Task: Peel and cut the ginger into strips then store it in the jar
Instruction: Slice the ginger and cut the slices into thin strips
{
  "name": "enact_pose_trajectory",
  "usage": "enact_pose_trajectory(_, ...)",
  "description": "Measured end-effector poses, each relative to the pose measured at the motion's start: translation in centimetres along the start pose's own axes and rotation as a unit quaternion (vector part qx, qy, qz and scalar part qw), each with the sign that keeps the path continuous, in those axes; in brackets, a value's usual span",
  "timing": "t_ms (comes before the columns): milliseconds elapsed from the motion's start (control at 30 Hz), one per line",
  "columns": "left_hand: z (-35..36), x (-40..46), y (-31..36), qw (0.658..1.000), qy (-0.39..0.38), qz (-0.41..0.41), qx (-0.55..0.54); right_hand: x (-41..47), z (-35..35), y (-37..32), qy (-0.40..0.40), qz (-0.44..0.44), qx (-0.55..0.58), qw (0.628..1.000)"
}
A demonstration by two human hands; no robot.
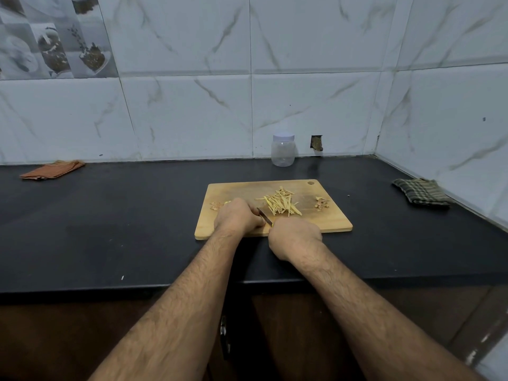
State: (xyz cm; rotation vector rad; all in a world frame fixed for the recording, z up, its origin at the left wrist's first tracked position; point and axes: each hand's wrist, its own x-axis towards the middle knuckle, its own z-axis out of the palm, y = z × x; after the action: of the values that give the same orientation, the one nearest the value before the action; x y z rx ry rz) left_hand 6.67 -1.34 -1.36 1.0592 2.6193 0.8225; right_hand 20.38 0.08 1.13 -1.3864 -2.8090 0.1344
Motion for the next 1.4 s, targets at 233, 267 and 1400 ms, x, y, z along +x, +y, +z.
enact_pose_trajectory(233, -0.1, 0.0, 0.1, 1.0, 0.0, -0.004, -0.006, -0.5, -0.7, -0.2, -0.015, -0.017, -0.03, 0.999)
enact_pose_trajectory(267, 0.0, -0.1, 0.1, 1.0, 0.0, -0.005, -0.005, -0.6, -0.7, -0.1, -0.015, -0.019, -0.028, 0.999)
enact_pose_trajectory(1400, -0.4, -1.7, -1.1, 0.996, 0.023, 0.03, -0.086, -1.4, -0.3, 1.8, 0.002, -0.005, 0.069, 0.998)
